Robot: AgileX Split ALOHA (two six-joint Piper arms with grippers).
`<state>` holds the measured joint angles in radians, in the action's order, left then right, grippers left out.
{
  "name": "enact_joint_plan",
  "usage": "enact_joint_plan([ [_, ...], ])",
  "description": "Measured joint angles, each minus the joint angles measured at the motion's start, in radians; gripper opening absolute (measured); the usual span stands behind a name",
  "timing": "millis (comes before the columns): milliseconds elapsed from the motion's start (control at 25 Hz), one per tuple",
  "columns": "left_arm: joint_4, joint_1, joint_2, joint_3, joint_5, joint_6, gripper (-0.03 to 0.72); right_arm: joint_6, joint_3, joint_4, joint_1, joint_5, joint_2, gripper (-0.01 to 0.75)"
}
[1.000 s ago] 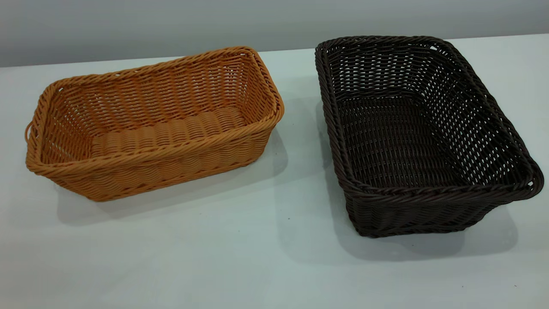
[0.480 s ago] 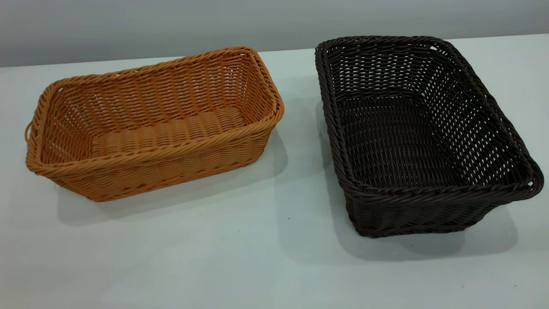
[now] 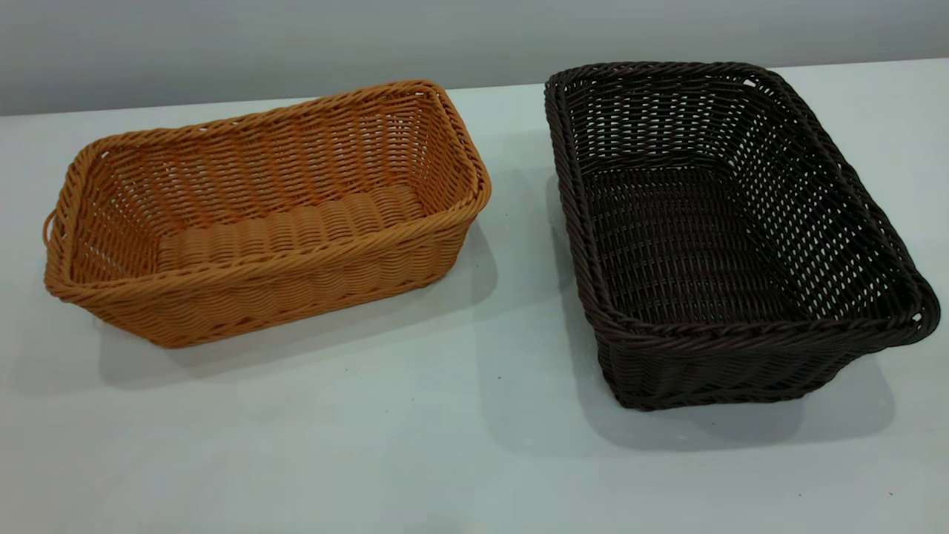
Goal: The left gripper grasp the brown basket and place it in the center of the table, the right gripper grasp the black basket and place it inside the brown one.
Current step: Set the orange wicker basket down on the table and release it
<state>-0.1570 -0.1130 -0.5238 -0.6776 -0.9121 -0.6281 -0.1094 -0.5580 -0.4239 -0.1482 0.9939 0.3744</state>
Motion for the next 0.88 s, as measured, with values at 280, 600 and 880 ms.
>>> enact_joint_plan([
  [280,0.008,-0.002,-0.286,-0.039,0.097,-0.068,0.400,-0.023,0.002,-0.309,0.000,-0.175,0.163,0.446],
  [600,0.010,-0.089,-0.507,-0.042,0.172,-0.161,0.400,0.076,0.002,-0.503,0.000,-0.202,0.279,0.446],
  [880,0.010,-0.195,-0.666,-0.042,0.297,-0.297,0.400,0.225,0.003,-0.505,0.000,-0.194,0.333,0.446],
])
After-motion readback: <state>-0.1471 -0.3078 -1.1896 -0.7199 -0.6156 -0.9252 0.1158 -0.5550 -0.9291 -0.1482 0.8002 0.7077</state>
